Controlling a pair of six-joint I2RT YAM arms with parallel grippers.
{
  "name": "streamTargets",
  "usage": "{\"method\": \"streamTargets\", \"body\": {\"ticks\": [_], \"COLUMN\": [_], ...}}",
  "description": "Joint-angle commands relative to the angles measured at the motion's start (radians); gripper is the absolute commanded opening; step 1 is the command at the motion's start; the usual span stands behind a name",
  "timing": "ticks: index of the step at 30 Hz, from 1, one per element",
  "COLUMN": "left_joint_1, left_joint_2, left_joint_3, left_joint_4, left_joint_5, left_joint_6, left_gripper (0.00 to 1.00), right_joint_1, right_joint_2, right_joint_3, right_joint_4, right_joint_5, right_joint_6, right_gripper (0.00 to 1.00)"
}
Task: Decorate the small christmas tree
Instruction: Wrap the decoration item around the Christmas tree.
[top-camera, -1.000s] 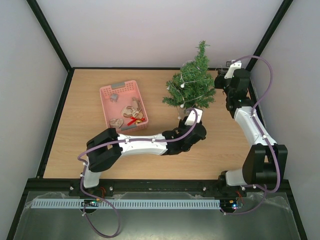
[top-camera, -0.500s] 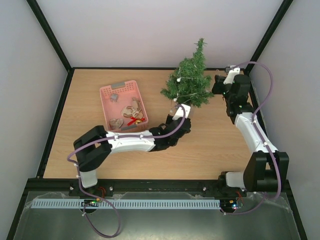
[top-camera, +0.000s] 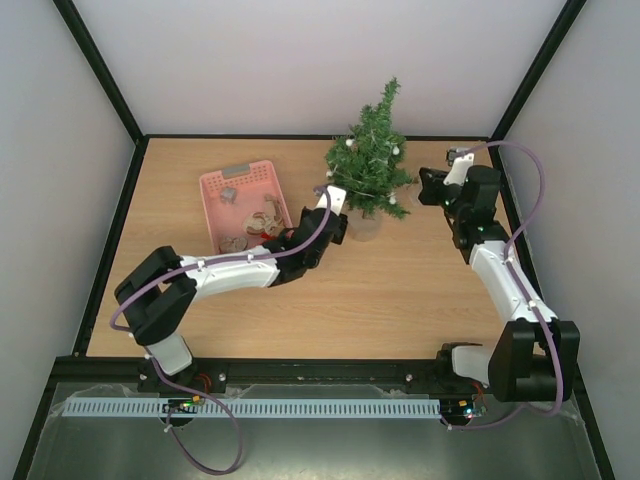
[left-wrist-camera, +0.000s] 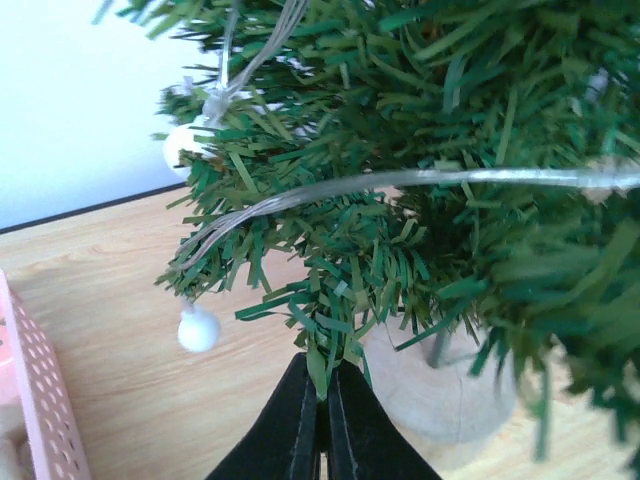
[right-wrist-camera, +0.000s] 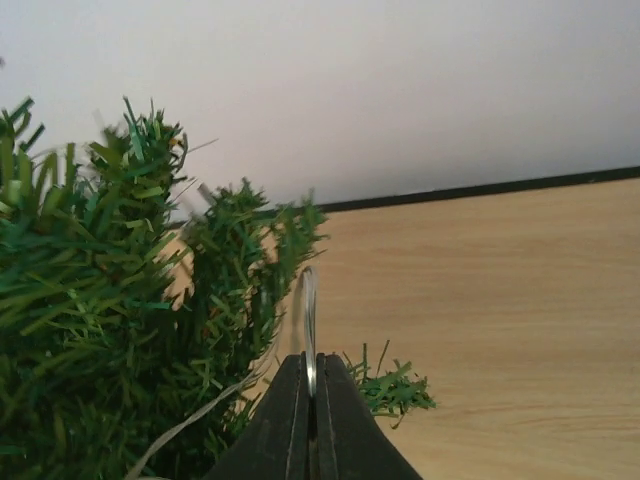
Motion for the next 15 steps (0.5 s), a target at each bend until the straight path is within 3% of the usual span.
{"method": "streamTargets", "body": {"ticks": [1, 7, 11, 15], "left_joint_1": [0.055, 0.127, 0.132, 0.126], "left_joint_2": [-0.030, -0.007, -0.033, -0.115], "left_joint_3": [0.005, 0.037, 0.041, 0.014], "left_joint_4": [0.071, 0.075, 0.062, -0.020], "left_joint_5": [0.048, 0.082, 0.081, 0.110], "left_joint_6": [0.062, 0.096, 0.104, 0.007], "left_gripper": [0.02, 0.03, 0.21, 0.35], "right_joint_1": [0.012, 0.056, 0.073, 0.078], "right_joint_2": [-0.041, -0.065, -0.069, -0.069], "right_joint_3": [-0.044, -0.050, -0.051, -0.045], "right_joint_4": [0.035, -0.007, -0.041, -0.072], "right_joint_5": [-0.087, -0.075, -0.066, -0.050], "right_joint_6": [0.043, 0.028, 0.001, -0.012], "right_gripper": [0.02, 0.02, 0.02, 0.02]}}
